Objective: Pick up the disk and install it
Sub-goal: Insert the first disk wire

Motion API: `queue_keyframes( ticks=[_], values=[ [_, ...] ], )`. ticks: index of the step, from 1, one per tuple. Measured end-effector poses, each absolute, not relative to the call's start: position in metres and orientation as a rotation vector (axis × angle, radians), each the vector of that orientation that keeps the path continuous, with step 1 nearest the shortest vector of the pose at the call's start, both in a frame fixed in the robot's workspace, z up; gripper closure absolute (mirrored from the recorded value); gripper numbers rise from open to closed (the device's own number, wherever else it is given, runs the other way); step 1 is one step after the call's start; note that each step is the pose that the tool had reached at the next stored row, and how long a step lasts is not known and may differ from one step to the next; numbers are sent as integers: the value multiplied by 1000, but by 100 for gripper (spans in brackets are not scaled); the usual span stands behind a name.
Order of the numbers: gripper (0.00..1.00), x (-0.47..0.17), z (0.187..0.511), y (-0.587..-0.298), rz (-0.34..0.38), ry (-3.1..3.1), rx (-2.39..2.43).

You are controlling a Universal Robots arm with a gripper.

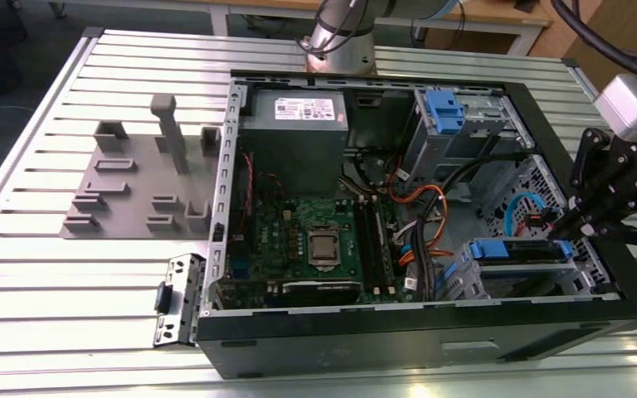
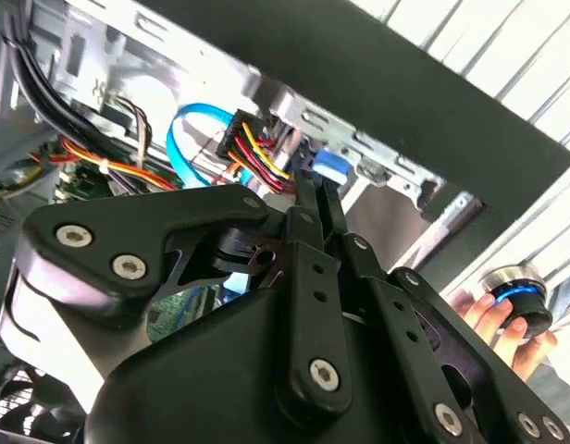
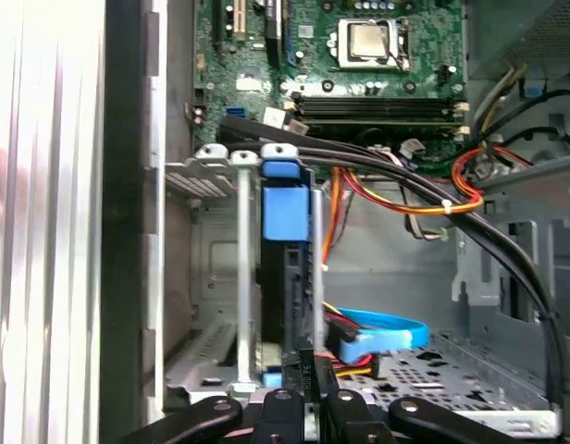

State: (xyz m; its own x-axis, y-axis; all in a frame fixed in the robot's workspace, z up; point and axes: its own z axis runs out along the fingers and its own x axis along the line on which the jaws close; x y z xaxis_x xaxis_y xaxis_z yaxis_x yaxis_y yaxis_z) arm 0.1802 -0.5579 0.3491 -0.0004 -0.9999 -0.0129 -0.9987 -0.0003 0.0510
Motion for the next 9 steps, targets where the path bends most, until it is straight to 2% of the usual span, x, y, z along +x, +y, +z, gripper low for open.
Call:
queue_keyframes(
  ticks=[9],
  values=[
    [84, 174, 342, -561, -71, -2202, 2202]
  ],
)
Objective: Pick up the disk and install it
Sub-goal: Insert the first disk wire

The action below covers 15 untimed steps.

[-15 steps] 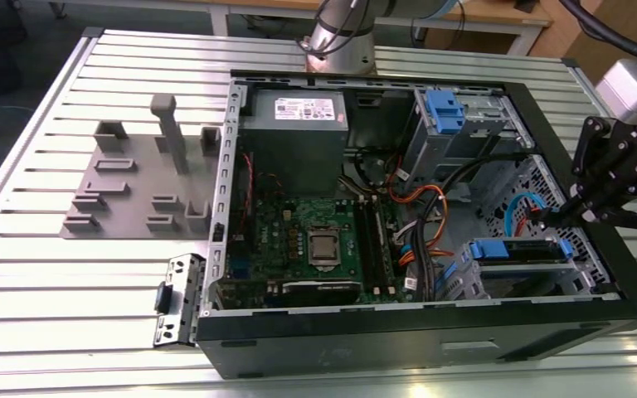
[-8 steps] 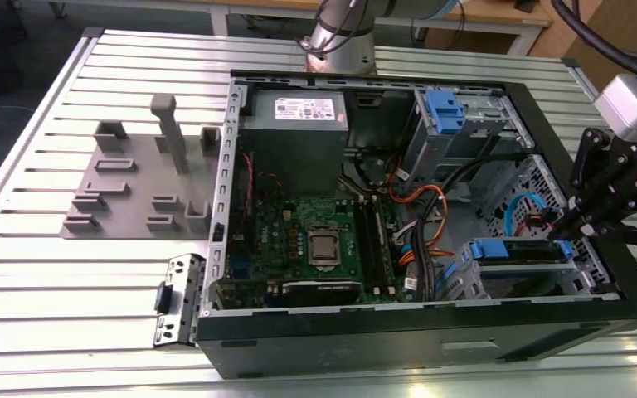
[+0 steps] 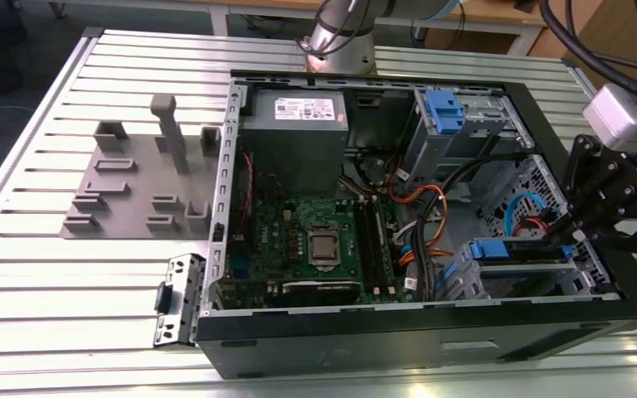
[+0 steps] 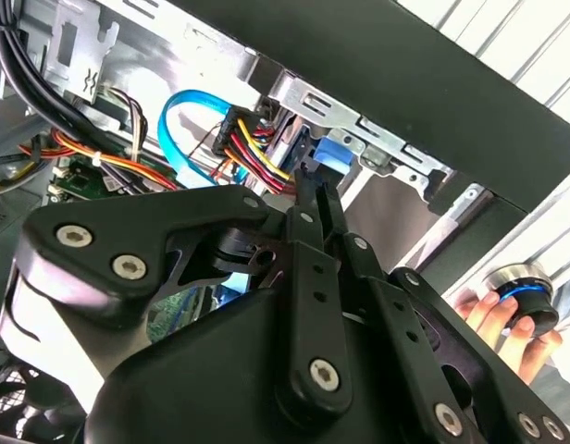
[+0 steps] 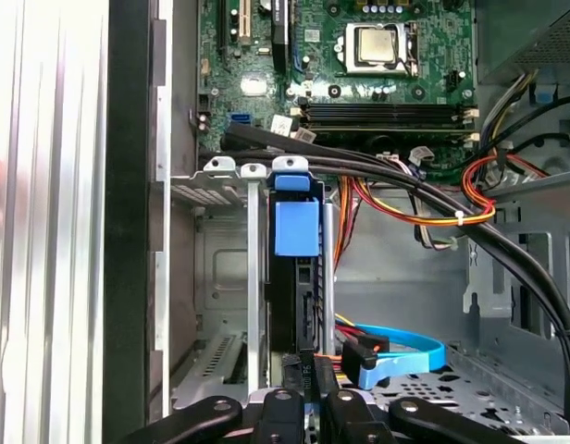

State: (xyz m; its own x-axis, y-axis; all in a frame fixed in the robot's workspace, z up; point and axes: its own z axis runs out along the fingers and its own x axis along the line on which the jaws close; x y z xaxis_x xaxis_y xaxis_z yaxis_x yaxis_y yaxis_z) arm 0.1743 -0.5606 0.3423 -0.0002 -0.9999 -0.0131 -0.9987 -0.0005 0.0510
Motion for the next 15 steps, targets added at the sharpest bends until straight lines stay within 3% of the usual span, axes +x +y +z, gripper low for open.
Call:
queue_keyframes(
  ticks=[15],
  values=[
    [84, 171, 334, -559, -71, -2202, 2202]
  ],
)
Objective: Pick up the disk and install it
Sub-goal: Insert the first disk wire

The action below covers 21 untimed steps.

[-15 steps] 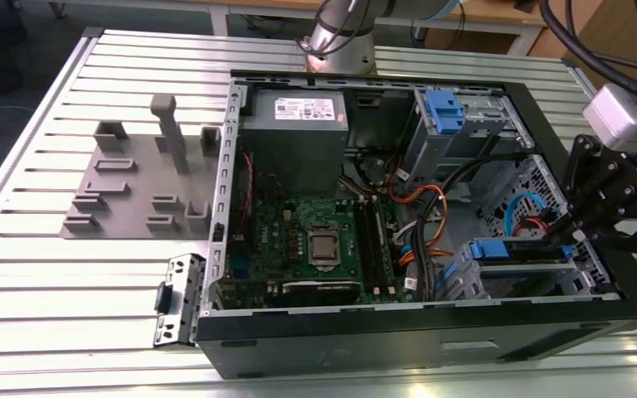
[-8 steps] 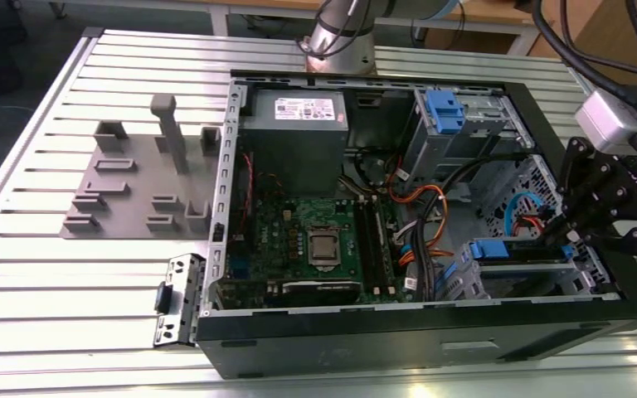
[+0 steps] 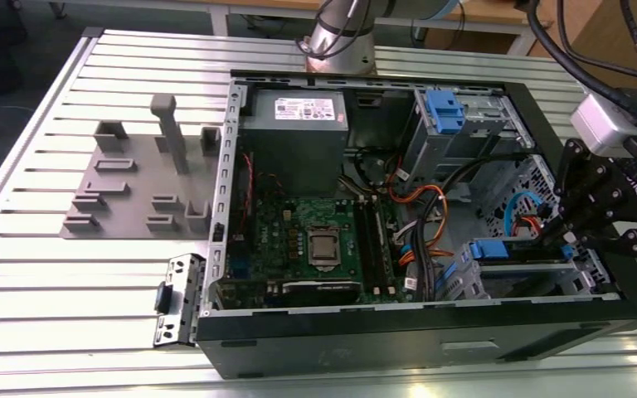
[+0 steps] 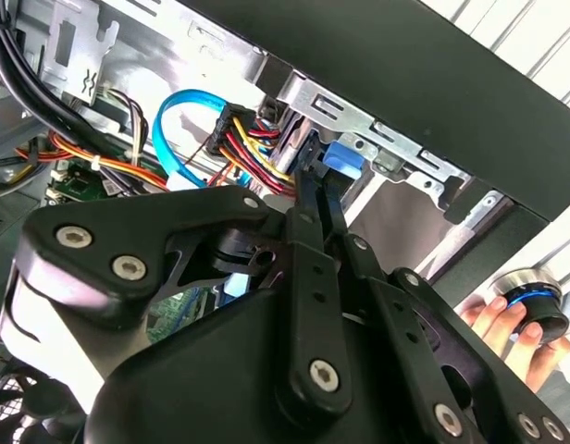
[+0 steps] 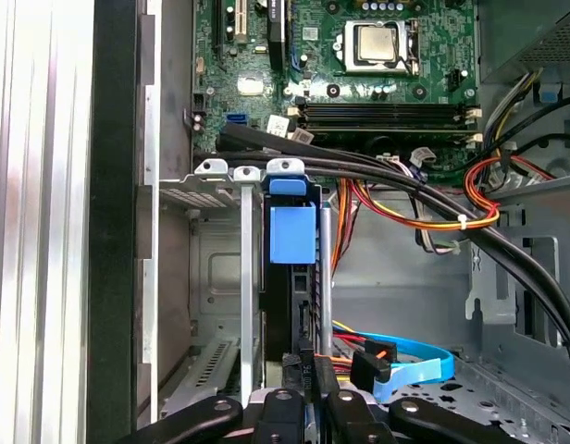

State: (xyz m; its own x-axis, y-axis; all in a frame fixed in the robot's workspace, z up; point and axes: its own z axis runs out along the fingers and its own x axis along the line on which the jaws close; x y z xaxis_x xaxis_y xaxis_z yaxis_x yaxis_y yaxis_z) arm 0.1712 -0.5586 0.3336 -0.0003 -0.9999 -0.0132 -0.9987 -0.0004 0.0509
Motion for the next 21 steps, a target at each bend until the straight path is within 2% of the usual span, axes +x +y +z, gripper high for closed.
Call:
queue_keyframes(
  ticks=[21],
  values=[
    [84, 169, 333, -559, -63, -2204, 2204]
  ],
)
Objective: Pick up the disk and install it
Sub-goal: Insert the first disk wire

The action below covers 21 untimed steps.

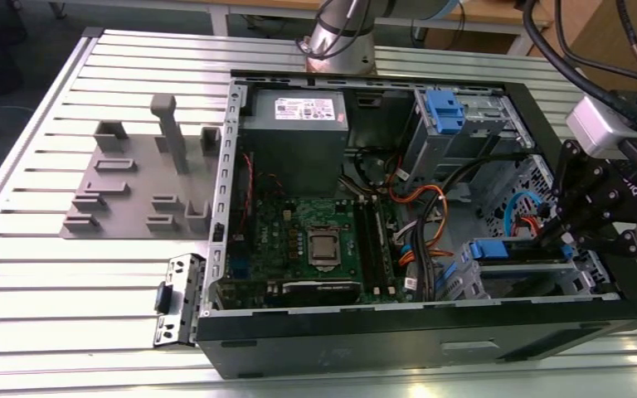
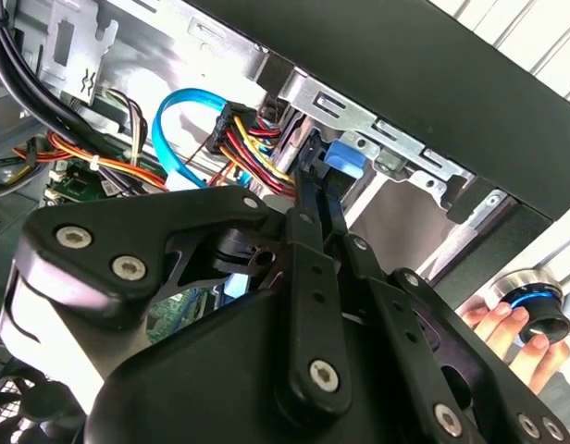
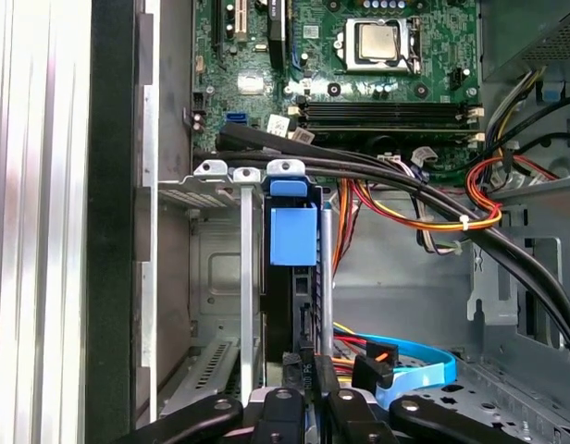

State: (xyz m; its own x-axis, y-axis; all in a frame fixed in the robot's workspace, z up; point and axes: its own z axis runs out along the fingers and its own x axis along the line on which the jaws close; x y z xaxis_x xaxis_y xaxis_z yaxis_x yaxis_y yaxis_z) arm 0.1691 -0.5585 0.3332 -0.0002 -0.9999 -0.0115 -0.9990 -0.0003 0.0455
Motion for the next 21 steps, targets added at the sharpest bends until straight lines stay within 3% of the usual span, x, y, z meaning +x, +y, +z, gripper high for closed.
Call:
queue_keyframes(
  ticks=[21],
  values=[
    [84, 168, 332, -559, -58, -2203, 2203]
  ],
)
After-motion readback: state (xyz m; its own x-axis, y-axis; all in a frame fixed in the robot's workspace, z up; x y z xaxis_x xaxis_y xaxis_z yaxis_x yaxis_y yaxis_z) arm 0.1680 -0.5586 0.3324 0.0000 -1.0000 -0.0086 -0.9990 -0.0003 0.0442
